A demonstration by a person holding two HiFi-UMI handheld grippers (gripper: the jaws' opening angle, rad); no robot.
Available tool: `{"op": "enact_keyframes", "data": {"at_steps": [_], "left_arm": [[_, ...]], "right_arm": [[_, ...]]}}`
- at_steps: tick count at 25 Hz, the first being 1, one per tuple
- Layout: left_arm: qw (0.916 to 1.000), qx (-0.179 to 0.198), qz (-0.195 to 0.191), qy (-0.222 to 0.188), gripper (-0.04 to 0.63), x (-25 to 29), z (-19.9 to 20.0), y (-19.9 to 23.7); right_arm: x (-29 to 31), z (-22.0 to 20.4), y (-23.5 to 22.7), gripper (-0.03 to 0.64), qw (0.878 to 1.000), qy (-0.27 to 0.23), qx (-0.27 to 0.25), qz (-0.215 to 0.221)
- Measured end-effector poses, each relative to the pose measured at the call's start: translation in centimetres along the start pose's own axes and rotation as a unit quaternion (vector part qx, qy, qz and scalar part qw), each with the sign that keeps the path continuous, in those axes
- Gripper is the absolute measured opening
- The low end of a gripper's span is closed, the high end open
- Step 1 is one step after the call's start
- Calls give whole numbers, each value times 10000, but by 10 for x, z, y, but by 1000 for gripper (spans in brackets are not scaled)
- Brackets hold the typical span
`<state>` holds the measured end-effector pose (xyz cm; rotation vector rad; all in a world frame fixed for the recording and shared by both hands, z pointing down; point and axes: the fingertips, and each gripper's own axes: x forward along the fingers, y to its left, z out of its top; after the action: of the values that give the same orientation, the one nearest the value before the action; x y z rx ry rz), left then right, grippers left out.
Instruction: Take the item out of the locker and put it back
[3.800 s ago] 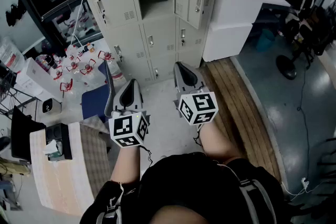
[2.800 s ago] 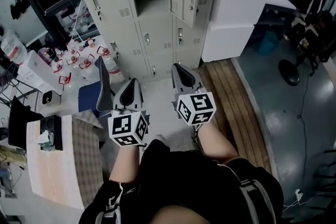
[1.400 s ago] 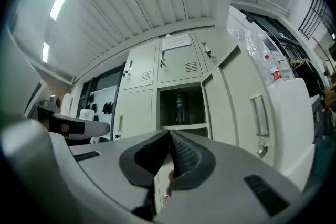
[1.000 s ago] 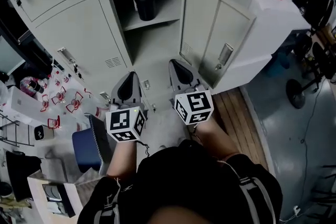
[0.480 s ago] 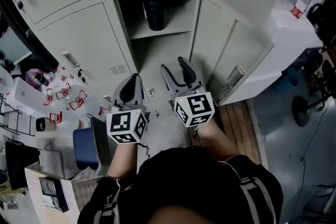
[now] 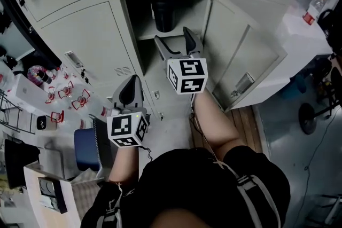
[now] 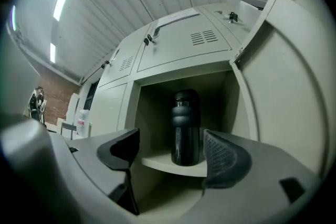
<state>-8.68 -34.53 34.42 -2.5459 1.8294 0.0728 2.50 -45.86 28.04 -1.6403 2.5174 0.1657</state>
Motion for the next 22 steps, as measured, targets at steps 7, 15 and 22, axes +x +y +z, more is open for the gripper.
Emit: {"op": "enact_keyframes", "data": {"at_steps": [7,15,22], "left_arm": [[9997,-23,234,-54,12,-2,-1,19],[9993,-9,361,-60,12,0,-1,35],[9992,16,392,21,12,4,-1,42]], "right_arm": [[61,10,-24,394,9995,149,209,-166],[114,-14,-34,413,9965,793,264,18],[139,-28,-34,413,9925,1219,25,-30]]}}
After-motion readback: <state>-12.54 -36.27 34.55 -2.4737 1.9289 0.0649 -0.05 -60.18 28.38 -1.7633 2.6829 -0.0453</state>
